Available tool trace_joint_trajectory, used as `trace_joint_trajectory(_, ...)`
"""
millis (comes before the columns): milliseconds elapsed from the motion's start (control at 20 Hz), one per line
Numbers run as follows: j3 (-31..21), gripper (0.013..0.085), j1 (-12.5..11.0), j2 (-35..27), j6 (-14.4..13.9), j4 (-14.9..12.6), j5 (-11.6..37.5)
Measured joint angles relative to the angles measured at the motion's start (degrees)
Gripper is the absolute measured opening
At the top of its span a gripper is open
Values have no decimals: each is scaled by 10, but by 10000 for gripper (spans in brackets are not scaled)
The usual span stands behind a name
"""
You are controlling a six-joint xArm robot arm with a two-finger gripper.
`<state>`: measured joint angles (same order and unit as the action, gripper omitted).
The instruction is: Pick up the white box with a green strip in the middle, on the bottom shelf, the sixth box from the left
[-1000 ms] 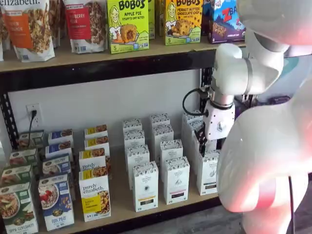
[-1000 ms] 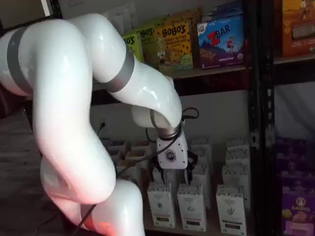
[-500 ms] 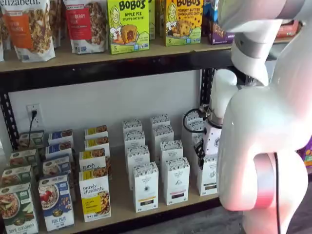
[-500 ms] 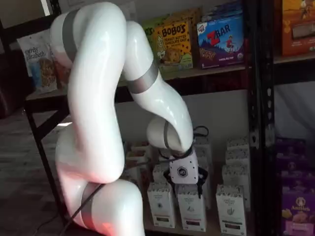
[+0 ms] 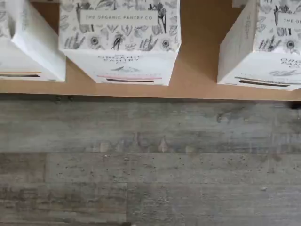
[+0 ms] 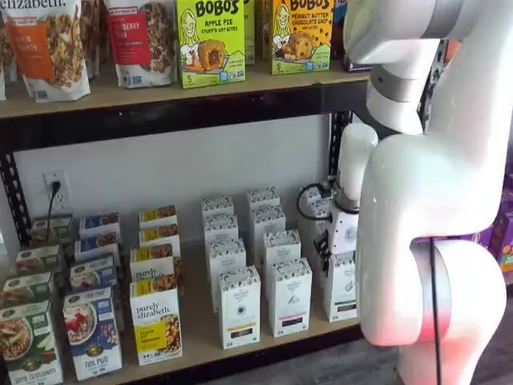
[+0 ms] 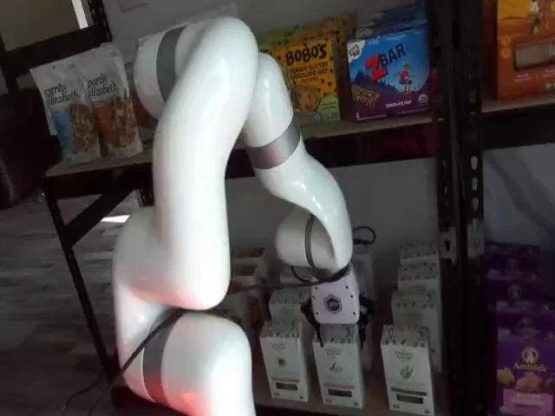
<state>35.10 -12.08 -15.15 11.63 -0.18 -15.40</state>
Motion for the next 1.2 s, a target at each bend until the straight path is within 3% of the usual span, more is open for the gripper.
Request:
trace_joint_trajectory(50,10,850,-1,-12,5,4,0)
trace_joint_trajectory(250,48,850,-11,-52,-12,-24,-1)
trace_joint_trajectory(400,83,850,-21,-82,-39,-62,-8)
trace_joint_trajectory(550,122,850,-30,-111,-49,-82,-14)
trace_joint_trajectory(850,199,850,-39,-168,-22,-64,-28)
trace_joint_trajectory(1200,281,850,-47,-229,26,-21,-45)
